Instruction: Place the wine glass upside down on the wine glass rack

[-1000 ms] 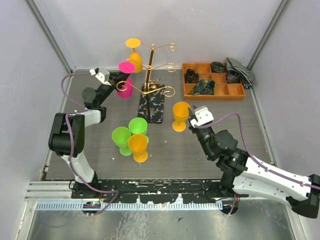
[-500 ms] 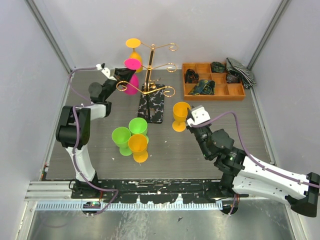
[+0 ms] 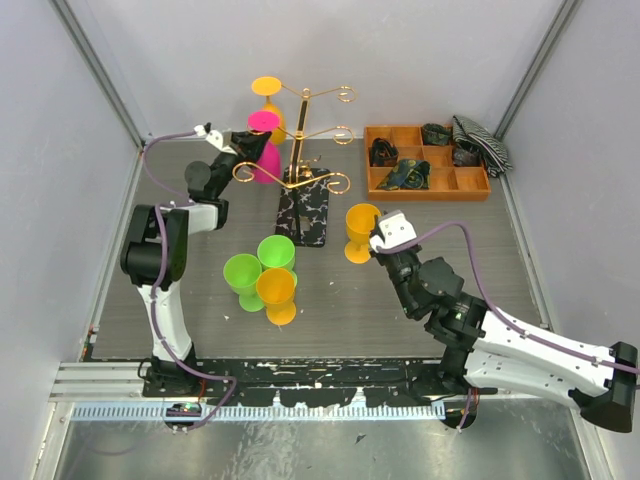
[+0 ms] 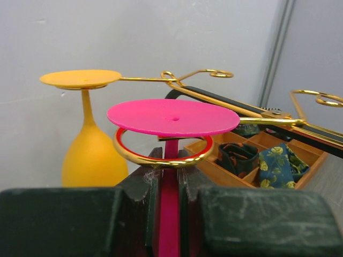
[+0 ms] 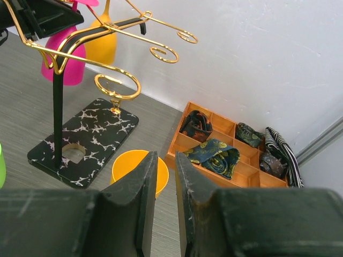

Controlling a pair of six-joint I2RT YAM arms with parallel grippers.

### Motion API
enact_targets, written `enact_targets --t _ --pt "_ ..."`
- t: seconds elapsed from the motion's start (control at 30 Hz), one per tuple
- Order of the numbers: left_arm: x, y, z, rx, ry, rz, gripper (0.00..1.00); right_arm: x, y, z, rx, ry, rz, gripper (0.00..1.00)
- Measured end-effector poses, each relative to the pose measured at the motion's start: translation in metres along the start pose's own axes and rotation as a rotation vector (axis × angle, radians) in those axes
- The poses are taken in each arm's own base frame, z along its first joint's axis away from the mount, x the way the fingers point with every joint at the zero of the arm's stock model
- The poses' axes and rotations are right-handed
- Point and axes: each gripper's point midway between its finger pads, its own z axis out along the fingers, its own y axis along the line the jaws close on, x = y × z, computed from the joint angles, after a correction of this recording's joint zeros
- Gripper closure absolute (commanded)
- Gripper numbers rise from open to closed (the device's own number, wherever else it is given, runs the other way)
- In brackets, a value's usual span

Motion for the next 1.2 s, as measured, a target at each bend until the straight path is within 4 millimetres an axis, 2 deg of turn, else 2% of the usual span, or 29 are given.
enact_targets --t 0.2,0.37,0.63,0.93,1.03,1.2 --pt "-0.003 0.018 -0.001 -0.095 -0.025 0.034 1.0 0.01 0.008 0.005 -0.003 0.032 -0.039 0.74" --pt "-0.003 0.029 -0.011 -0.16 -0.022 0.072 1.0 0.015 0.013 0.008 -0.01 0.048 -0.061 0.74" --pt "-0.018 0.022 -0.025 -0.178 -0.02 0.117 1.0 0.015 0.013 0.008 -0.009 0.047 -0.062 0.74" --pt "-0.022 0.002 -0.024 -0.087 -0.005 0.128 1.0 0.02 0.012 0.006 -0.007 0.056 -0.069 0.74" --pt "-0.02 -0.005 -0.023 -0.058 0.001 0.127 0.94 0.022 0.013 0.006 -0.006 0.058 -0.07 0.73" --pt "-0.011 -0.008 -0.019 -0.035 0.011 0.113 0.71 0.023 0.012 0.006 -0.003 0.061 -0.072 0.72"
